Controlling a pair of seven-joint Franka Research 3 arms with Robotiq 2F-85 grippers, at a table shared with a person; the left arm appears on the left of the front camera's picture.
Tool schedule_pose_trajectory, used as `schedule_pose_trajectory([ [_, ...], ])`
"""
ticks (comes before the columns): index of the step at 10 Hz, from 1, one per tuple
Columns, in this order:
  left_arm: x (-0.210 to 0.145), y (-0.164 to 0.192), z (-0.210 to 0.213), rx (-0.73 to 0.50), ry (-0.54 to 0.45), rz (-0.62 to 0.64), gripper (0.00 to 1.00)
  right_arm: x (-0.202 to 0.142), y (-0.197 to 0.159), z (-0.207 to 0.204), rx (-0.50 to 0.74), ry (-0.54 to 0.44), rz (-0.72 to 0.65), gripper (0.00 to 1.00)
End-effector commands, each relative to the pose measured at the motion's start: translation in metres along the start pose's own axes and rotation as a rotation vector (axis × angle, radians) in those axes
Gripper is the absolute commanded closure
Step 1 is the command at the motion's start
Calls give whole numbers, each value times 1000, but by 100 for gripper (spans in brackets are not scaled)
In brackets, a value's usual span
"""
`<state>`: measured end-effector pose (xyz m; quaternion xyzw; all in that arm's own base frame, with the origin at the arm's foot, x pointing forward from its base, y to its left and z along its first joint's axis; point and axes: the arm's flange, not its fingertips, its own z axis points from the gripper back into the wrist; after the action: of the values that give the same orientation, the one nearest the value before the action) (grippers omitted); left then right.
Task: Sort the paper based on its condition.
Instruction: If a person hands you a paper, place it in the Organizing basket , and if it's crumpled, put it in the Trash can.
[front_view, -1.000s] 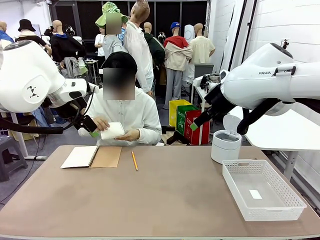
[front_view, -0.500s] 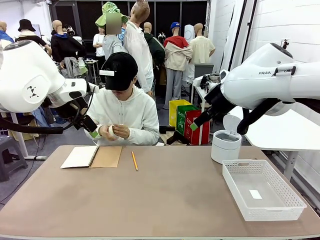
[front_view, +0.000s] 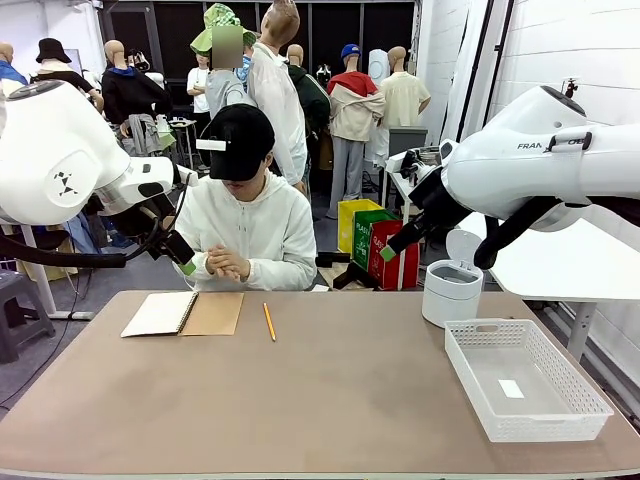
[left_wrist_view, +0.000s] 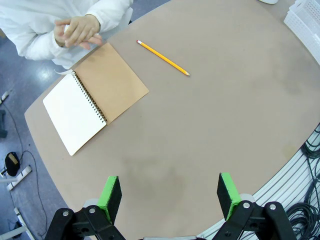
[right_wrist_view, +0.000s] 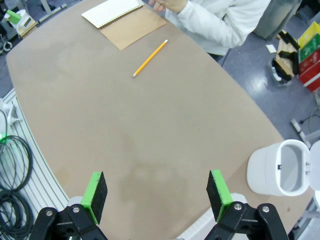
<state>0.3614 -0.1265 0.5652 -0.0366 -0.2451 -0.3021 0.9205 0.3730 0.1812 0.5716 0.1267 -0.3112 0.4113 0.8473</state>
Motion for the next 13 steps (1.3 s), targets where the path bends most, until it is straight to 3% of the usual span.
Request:
schedule_pose_trajectory([
  [1, 0, 0, 2, 0, -5, 1, 0, 0, 0, 0, 6, 3, -2, 0],
  [13, 0, 0, 2, 0, -5, 1, 0, 0, 0, 0, 6, 3, -2, 0],
])
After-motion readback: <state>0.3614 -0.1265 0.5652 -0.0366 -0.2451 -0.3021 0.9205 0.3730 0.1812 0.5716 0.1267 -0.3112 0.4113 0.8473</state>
